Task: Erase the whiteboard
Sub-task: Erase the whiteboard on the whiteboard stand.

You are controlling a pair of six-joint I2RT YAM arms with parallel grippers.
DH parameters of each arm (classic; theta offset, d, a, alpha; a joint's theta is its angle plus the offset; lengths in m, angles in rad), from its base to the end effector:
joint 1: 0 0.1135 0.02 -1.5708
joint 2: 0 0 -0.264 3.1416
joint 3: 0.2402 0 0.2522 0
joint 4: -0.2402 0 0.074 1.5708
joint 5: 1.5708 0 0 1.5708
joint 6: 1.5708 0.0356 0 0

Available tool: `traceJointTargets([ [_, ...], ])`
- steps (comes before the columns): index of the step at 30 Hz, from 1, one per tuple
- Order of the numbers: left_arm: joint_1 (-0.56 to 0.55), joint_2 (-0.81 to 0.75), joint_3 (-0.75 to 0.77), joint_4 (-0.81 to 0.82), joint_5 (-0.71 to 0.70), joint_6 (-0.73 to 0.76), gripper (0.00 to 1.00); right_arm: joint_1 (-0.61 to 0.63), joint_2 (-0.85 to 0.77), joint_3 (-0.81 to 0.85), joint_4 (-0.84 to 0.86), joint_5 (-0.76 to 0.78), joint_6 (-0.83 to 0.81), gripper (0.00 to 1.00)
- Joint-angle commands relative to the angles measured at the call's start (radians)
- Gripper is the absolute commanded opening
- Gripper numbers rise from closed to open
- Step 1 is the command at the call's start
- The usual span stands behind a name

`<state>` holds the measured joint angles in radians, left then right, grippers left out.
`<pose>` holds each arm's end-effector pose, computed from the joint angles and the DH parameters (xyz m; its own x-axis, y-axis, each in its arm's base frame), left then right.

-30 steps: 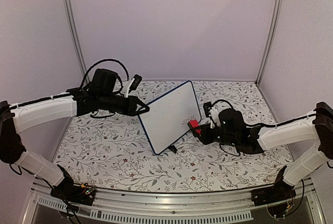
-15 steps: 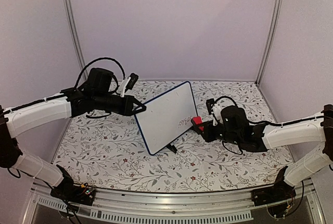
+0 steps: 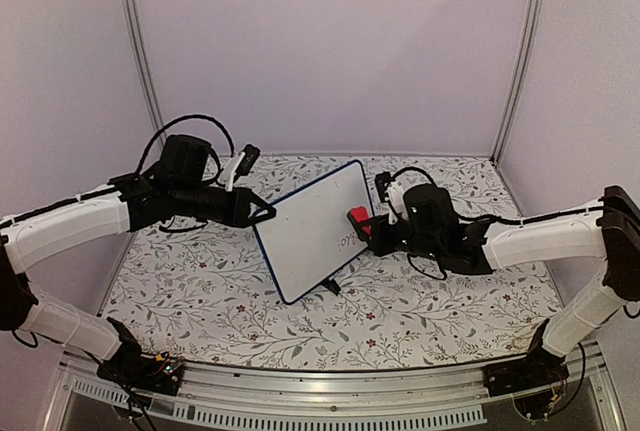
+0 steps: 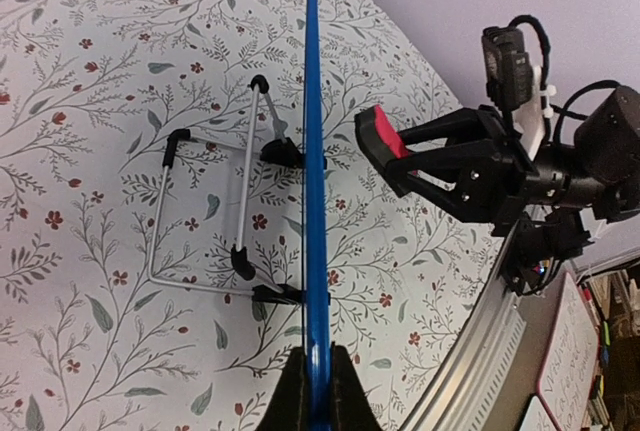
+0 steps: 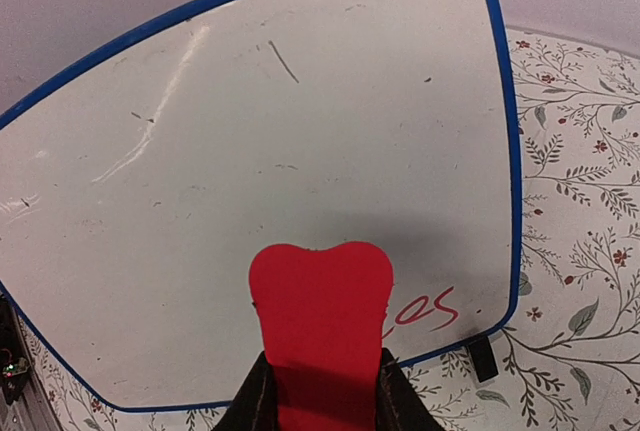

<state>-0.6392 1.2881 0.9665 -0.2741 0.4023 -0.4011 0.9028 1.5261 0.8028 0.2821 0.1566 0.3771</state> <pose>0.2213 -0.1819 0.2866 -0.7304 0.0953 -0.6763 0.5690 0.6326 -0.5254 0.2089 0.2558 0.2135 -0.4993 -0.0456 -0.8652 -0.5423 0.7952 0.2710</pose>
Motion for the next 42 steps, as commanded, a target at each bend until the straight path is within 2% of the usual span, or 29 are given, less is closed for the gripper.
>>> traceJointTargets([
  [1, 0.002, -0.073, -0.034, 0.059, 0.015, 0.023, 0.00, 0.006, 0.073, 0.050, 0.011, -0.023, -0.013, 0.21],
  [5, 0.003, -0.060, -0.062, 0.073, 0.014, 0.025, 0.00, 0.020, 0.136, 0.084, 0.033, -0.054, -0.013, 0.21],
  [20, 0.002, -0.022, -0.063, 0.070, 0.017, 0.036, 0.00, 0.064, 0.290, 0.067, 0.066, 0.004, -0.023, 0.21],
  [42, 0.004, -0.026, -0.062, 0.076, 0.025, 0.035, 0.00, 0.065, 0.308, -0.094, 0.134, -0.048, 0.046, 0.20],
])
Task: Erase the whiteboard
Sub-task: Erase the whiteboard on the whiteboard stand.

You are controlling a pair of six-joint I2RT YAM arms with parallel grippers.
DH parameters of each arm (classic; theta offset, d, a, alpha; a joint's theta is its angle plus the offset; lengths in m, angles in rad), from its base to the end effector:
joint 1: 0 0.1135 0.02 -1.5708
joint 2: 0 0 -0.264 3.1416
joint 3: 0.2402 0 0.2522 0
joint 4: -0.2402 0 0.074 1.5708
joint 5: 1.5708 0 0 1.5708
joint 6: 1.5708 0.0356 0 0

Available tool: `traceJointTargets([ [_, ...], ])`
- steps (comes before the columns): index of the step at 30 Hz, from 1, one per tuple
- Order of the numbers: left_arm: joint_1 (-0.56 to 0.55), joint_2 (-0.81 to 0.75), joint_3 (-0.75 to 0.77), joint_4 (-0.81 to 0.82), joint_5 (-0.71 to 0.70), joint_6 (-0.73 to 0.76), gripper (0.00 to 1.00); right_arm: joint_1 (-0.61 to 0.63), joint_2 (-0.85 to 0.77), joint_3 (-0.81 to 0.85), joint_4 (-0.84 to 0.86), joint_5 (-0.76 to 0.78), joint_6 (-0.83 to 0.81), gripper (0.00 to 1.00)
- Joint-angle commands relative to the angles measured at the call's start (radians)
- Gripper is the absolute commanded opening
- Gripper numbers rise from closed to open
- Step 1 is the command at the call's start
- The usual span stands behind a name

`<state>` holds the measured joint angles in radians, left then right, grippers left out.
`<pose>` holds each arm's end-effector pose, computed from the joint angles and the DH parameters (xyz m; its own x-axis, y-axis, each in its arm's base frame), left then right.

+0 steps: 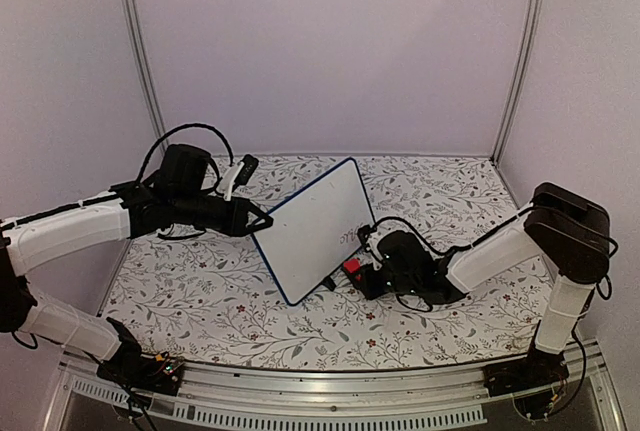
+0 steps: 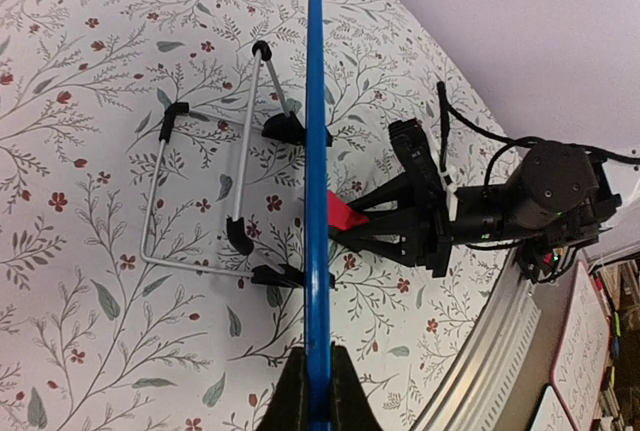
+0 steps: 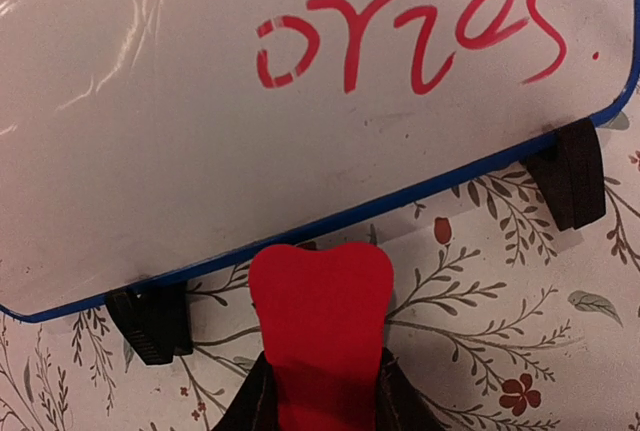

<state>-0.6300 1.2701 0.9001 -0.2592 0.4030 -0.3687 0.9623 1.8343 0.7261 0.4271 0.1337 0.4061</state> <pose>0.2166 -0.1752 0.2702 -0.7312 0.1229 -0.6710 0.5731 0.6440 -0.5067 0.1963 0.2735 0.1071 -0.6285 -0.2172 -0.7469 -0.5505 0.8026 0.2298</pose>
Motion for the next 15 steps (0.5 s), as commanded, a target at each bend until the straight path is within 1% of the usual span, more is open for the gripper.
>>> traceJointTargets([
  [1, -0.006, -0.006, 0.004, 0.061, 0.024, 0.003, 0.00, 0.005, -0.011, -0.023, -0.011, -0.025, 0.015, 0.20],
  [5, -0.005, -0.003, 0.005, 0.061, 0.023, 0.002, 0.00, 0.006, -0.110, -0.039, -0.021, -0.011, -0.001, 0.21],
  [9, -0.001, -0.002, 0.007, 0.061, 0.026, 0.001, 0.00, 0.006, -0.227, -0.017, -0.066, 0.036, -0.031, 0.21],
  [12, 0.004, -0.002, 0.007, 0.064, 0.031, -0.001, 0.00, 0.004, -0.266, 0.015, -0.090, 0.075, -0.062, 0.21],
  [15, 0.003, -0.001, 0.006, 0.062, 0.036, -0.001, 0.00, -0.002, -0.262, 0.054, -0.099, 0.099, -0.085, 0.21],
])
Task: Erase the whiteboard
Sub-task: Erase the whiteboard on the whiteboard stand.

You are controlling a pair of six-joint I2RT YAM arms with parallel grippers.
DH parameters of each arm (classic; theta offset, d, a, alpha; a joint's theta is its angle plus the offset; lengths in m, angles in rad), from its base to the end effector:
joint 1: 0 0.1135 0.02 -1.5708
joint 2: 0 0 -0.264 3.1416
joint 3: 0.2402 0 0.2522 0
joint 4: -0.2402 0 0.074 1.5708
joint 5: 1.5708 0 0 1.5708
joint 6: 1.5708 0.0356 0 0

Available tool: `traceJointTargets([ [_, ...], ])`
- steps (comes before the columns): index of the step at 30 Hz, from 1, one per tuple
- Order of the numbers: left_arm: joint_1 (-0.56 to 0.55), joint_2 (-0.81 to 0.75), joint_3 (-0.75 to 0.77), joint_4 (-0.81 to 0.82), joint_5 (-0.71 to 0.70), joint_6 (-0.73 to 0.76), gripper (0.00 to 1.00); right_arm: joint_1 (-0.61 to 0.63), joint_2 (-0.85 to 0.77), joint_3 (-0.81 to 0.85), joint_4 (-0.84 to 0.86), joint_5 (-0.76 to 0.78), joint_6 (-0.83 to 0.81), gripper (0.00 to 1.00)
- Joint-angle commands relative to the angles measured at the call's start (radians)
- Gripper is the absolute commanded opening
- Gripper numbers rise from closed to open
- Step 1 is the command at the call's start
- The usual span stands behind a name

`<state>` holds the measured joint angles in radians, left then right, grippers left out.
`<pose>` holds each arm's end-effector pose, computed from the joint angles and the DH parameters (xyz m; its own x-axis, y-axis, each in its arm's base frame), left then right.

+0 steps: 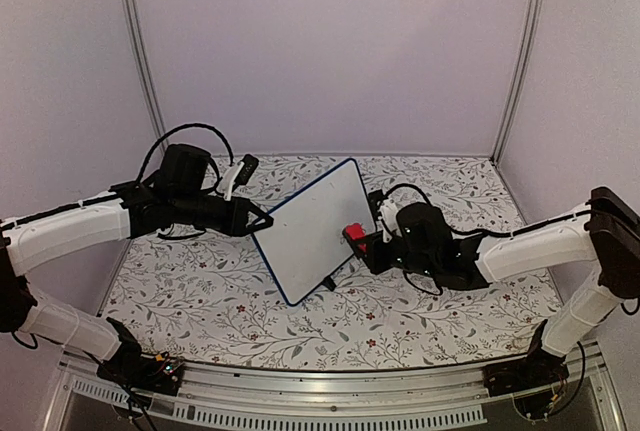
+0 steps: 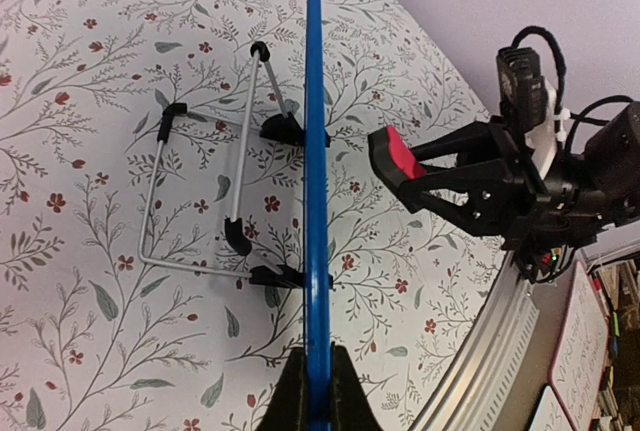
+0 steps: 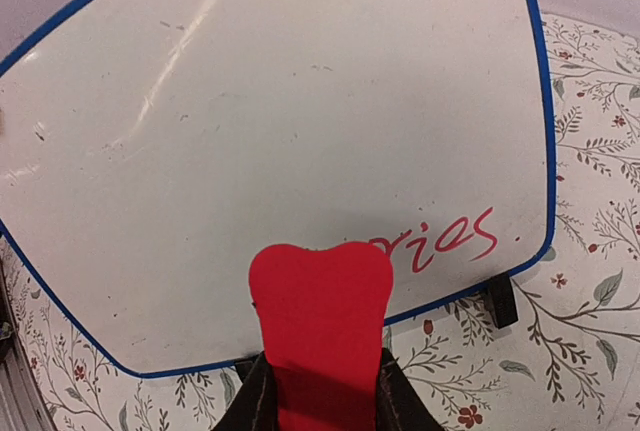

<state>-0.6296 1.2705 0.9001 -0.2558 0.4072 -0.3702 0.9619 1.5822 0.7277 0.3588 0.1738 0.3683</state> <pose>0.2167 -0.1753 0.2704 -0.7311 0.1216 -0.6714 0.5745 0.6406 -0.5095 0.1910 0.2631 0.1802 -0.5134 -0.1162 -0.8503 -0.5746 0.7825 0.2400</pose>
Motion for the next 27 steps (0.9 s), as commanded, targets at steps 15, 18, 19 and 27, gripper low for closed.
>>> traceJointTargets([
  [15, 0.008, -0.002, 0.007, 0.060, 0.042, 0.001, 0.00, -0.041, 0.206, 0.157, 0.002, 0.003, -0.051, 0.21],
  [18, 0.009, -0.002, 0.008, 0.060, 0.047, -0.001, 0.00, -0.043, 0.226, 0.138, 0.004, -0.006, -0.043, 0.21],
  [19, 0.010, -0.003, 0.008, 0.062, 0.048, -0.001, 0.00, -0.044, 0.231, 0.130, 0.007, -0.009, -0.038, 0.21],
  [27, 0.012, 0.001, 0.007, 0.066, 0.063, -0.004, 0.00, -0.046, 0.288, 0.068, 0.040, -0.044, -0.007, 0.21],
])
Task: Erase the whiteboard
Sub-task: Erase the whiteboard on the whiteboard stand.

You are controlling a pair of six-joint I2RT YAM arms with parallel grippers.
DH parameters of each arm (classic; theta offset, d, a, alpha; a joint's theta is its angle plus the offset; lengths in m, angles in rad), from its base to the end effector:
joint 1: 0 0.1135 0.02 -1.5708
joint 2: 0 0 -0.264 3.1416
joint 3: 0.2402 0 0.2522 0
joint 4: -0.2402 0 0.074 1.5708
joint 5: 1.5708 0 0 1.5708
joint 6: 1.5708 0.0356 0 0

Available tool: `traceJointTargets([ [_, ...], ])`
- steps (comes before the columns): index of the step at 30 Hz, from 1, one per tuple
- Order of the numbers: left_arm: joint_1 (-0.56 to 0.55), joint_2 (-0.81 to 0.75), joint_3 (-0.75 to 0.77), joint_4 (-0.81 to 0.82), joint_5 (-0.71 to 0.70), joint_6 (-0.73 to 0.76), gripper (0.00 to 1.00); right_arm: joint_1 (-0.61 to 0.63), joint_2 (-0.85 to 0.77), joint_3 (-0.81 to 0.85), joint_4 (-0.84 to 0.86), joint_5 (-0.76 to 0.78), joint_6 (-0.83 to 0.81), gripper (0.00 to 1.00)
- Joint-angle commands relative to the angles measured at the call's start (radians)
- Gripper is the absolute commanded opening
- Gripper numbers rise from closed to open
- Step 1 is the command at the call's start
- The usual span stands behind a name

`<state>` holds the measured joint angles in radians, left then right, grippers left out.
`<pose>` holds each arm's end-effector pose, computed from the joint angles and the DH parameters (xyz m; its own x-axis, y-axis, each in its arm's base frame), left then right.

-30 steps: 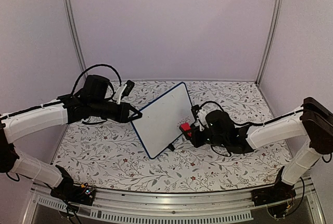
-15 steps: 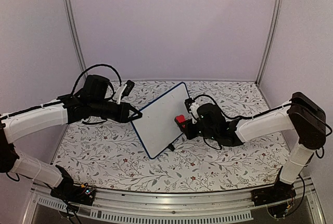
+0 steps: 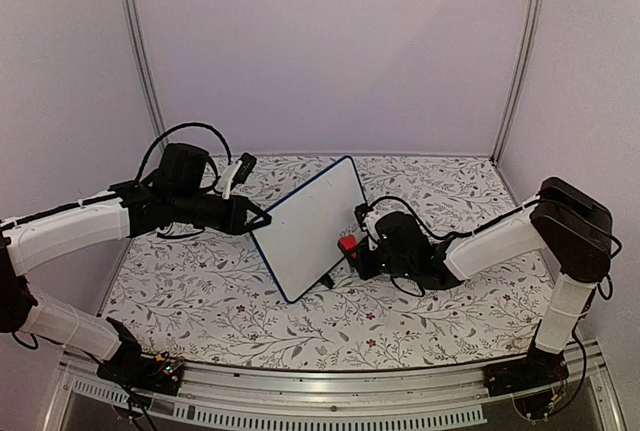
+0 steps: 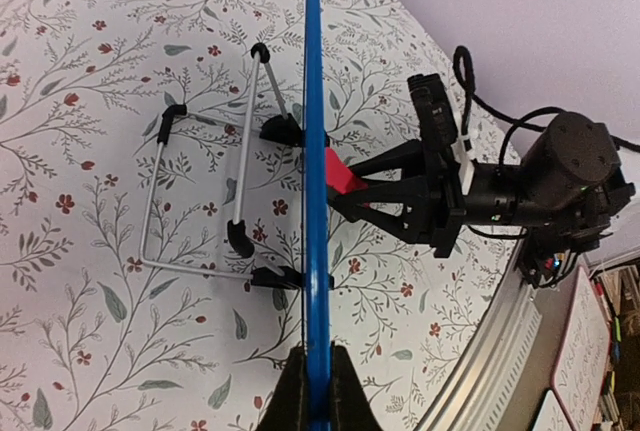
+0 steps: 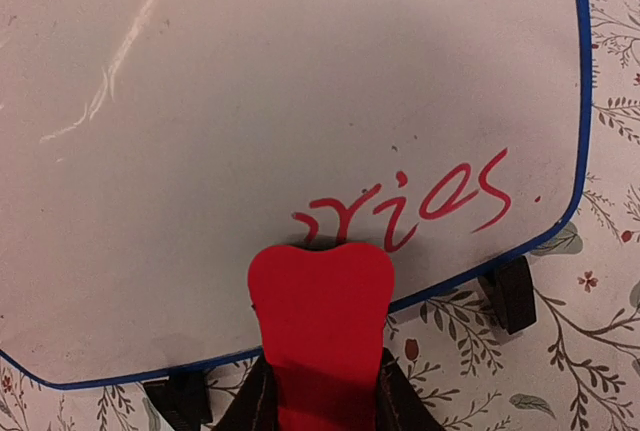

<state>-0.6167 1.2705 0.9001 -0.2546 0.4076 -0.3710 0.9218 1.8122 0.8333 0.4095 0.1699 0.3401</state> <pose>0.2190 -0.1726 0.2705 -0.7324 0.1112 -0.6717 0.5662 0.6474 -0.5102 0.2233 0.2843 0.1412 -0.5404 -0.1684 -0.8244 -0.5504 0.8118 0.1950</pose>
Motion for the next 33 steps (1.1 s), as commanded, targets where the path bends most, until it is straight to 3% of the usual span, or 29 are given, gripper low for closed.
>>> traceJointTargets([
  [1, -0.001, 0.002, 0.007, 0.067, 0.065, -0.003, 0.00, -0.006, 0.060, -0.041, -0.009, -0.044, 0.024, 0.21],
  [8, 0.013, 0.024, 0.011, 0.068, 0.076, -0.006, 0.00, -0.006, 0.015, -0.074, -0.007, -0.069, 0.030, 0.20],
  [20, 0.014, -0.006, 0.010, 0.063, 0.056, -0.003, 0.00, -0.006, -0.274, 0.002, -0.141, 0.008, -0.038, 0.21],
  [33, 0.017, 0.023, 0.021, 0.031, 0.050, -0.005, 0.00, -0.011, -0.187, 0.041, -0.085, 0.022, -0.014, 0.20],
])
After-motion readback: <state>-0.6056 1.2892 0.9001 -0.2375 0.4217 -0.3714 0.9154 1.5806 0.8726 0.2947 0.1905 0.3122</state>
